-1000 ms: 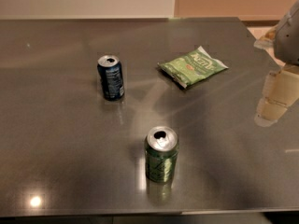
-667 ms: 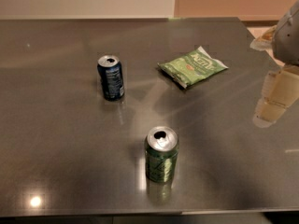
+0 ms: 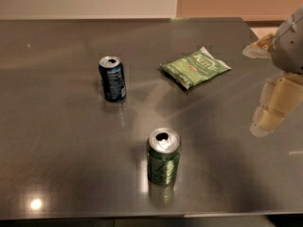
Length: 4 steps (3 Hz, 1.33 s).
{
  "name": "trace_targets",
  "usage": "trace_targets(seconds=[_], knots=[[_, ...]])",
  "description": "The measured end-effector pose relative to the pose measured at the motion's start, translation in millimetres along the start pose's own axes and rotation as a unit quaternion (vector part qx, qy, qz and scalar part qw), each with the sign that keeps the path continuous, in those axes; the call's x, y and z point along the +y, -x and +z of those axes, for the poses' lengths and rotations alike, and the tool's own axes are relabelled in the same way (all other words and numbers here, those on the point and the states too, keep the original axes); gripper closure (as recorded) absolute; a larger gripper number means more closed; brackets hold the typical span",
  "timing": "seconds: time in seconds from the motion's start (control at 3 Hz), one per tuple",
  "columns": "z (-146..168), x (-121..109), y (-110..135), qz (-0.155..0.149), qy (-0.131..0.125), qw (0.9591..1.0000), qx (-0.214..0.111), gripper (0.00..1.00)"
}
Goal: Pick green can
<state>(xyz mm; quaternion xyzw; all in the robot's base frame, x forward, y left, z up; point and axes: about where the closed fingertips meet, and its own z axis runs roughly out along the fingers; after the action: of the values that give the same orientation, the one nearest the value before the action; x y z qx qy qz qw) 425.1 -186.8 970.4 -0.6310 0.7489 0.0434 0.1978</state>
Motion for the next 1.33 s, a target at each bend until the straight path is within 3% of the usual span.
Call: trace_targets(seconds=[0.67,1.33], knots=[[25,32,30,-0.013,0.034,0.9959,-0.082,0.00],[66,61,74,-0.012,0.051,0.9867,-0.154,0.00]])
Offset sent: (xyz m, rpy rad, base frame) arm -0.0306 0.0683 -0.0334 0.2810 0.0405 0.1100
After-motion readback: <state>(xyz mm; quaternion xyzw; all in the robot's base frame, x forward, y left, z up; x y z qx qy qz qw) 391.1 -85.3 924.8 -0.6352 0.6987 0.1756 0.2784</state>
